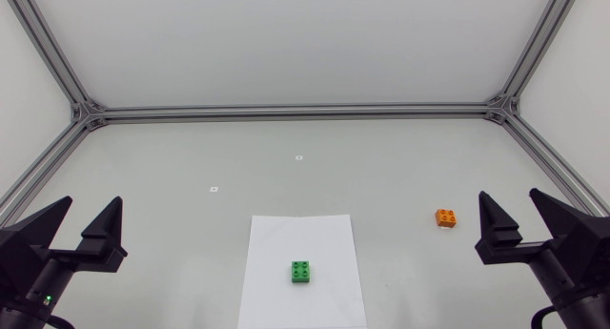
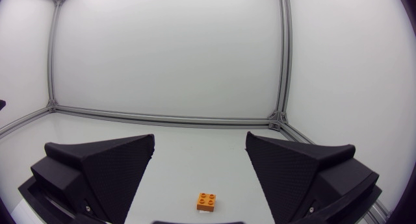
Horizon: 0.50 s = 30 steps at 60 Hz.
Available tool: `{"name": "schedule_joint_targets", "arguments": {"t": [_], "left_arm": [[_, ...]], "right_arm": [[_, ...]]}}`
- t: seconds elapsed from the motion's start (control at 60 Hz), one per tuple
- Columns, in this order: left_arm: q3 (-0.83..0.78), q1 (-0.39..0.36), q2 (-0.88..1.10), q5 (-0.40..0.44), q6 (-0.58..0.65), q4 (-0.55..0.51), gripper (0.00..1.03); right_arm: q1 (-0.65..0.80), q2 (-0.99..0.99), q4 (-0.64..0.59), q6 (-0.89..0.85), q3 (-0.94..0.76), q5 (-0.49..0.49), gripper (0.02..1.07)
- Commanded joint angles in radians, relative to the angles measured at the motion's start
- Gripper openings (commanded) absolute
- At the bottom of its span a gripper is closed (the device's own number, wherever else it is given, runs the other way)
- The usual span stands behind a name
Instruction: Pick up the orange 2x2 brick with the right arm and stack it on top of the green 2x2 brick in the center
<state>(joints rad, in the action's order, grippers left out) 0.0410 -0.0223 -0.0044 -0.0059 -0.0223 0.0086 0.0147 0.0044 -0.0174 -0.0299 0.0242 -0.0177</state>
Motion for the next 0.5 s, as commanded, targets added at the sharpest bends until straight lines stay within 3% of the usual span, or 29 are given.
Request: {"name": "schedule_joint_targets", "arguments": {"t": [0.0,0.483], "left_arm": [[-0.041,0.004,-0.008,0.004,0.013,-0.015,0.99],[-0.041,0.004,-0.008,0.004,0.013,-0.015,0.99]], "right_arm": [[-0.002,-0.011,0.01,-0.01,-0.024,0.001,1.02],[0.007,-0.012,0.023,-0.038,-0.009,-0.004,1.02]]}}
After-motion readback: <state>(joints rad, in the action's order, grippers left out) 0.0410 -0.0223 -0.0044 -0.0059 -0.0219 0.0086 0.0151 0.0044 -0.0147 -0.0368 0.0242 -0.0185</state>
